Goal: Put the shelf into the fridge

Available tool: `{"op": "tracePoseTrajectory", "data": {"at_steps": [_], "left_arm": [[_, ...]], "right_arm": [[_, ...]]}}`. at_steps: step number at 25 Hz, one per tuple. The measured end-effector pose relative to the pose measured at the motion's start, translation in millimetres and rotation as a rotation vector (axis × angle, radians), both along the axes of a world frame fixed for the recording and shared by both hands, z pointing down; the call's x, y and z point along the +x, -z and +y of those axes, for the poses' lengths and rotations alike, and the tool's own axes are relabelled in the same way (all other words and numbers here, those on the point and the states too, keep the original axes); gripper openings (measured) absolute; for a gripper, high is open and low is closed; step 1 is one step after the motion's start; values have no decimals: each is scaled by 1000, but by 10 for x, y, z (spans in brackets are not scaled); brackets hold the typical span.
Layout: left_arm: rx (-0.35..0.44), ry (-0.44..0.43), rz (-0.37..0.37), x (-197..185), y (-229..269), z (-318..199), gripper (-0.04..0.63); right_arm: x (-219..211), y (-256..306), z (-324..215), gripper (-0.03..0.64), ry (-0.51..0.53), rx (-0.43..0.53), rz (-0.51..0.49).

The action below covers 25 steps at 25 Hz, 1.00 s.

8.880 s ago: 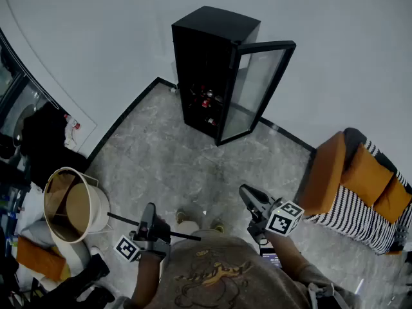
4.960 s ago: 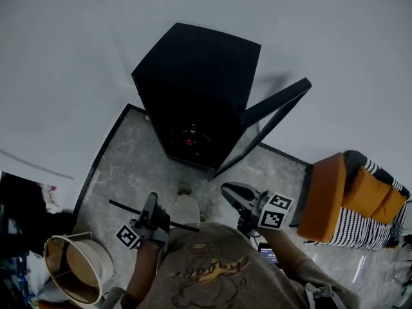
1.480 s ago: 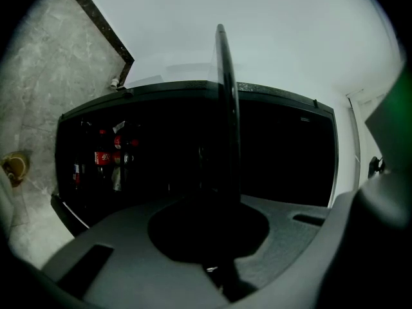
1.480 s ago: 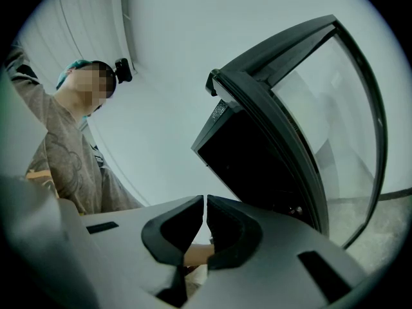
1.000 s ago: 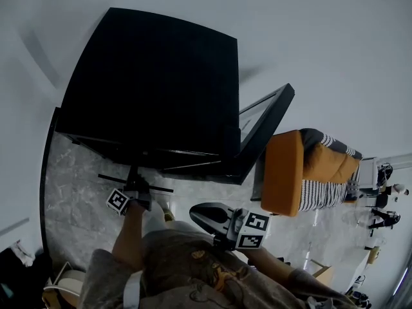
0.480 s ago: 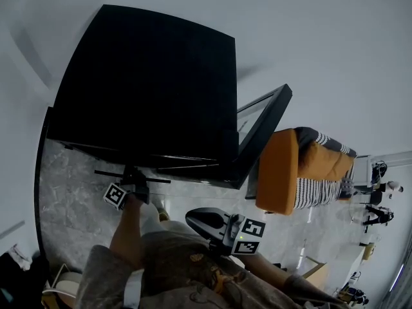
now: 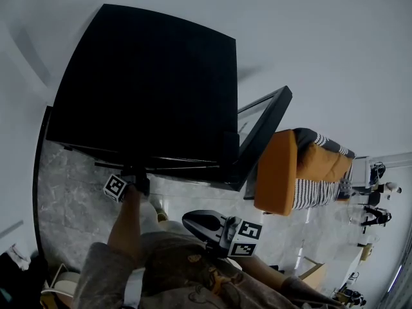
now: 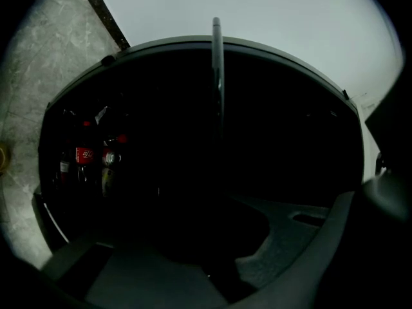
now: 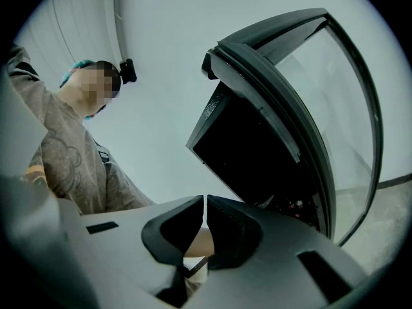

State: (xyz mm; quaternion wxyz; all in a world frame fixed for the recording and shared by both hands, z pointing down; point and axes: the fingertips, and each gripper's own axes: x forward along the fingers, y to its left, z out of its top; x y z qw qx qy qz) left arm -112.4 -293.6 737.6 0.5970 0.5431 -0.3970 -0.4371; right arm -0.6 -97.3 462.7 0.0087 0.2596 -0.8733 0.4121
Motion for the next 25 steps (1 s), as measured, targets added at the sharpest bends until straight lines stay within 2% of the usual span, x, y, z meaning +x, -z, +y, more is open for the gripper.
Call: {"op": "tracePoseTrajectory", "data": {"at_steps": [5, 12, 19, 25], "left_arm": [[-21, -13, -57, 18, -129, -128, 17], [5, -2, -47, 59, -66, -396, 17], [14, -6, -71, 102, -91, -602, 17], [22, 24, -83, 63, -280, -713, 17]], "right_arm": [[19, -14, -12, 29, -9, -5, -3], [24, -16, -39, 29, -16, -10, -3], [41, -31, -25, 29, -17, -17, -3], [42, -49, 15, 29, -16, -25, 0]]}}
